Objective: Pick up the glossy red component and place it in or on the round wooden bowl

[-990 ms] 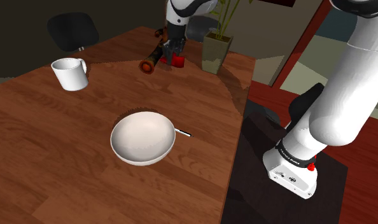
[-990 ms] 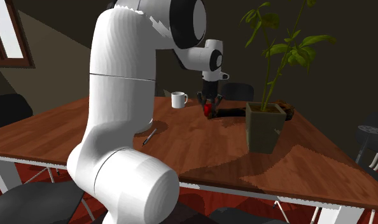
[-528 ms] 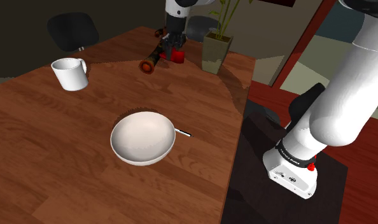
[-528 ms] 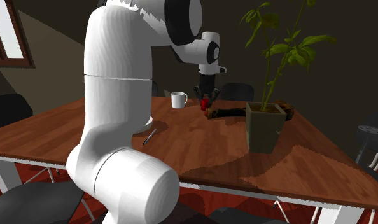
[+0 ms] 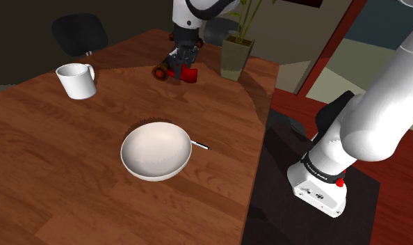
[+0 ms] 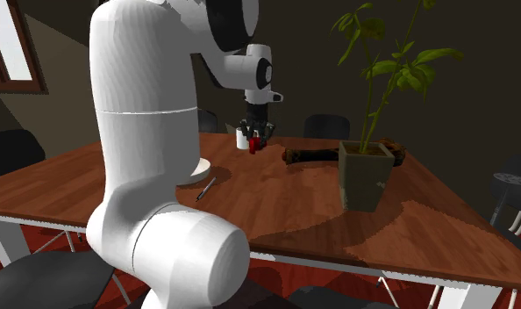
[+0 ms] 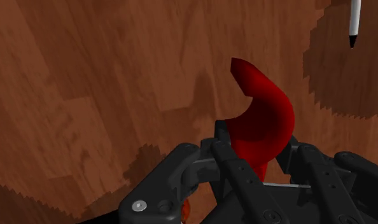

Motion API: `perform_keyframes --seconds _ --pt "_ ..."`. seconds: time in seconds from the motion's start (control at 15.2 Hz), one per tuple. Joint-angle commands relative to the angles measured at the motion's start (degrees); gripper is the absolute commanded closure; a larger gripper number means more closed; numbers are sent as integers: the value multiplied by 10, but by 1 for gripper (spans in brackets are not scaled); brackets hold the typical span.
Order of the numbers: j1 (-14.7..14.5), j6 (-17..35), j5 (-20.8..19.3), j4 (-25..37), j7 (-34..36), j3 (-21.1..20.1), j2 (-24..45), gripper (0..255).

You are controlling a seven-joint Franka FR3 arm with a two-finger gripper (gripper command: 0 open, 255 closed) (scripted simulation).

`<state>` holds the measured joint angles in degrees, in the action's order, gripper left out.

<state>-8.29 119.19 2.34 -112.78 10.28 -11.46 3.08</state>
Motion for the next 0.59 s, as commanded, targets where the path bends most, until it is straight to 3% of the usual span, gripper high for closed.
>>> perform_keyframes --seconds 0.0,0.53 --pt "-13 3 0 -14 25 -12 -12 255" --pt "-65 17 2 -53 129 -64 -42 255"
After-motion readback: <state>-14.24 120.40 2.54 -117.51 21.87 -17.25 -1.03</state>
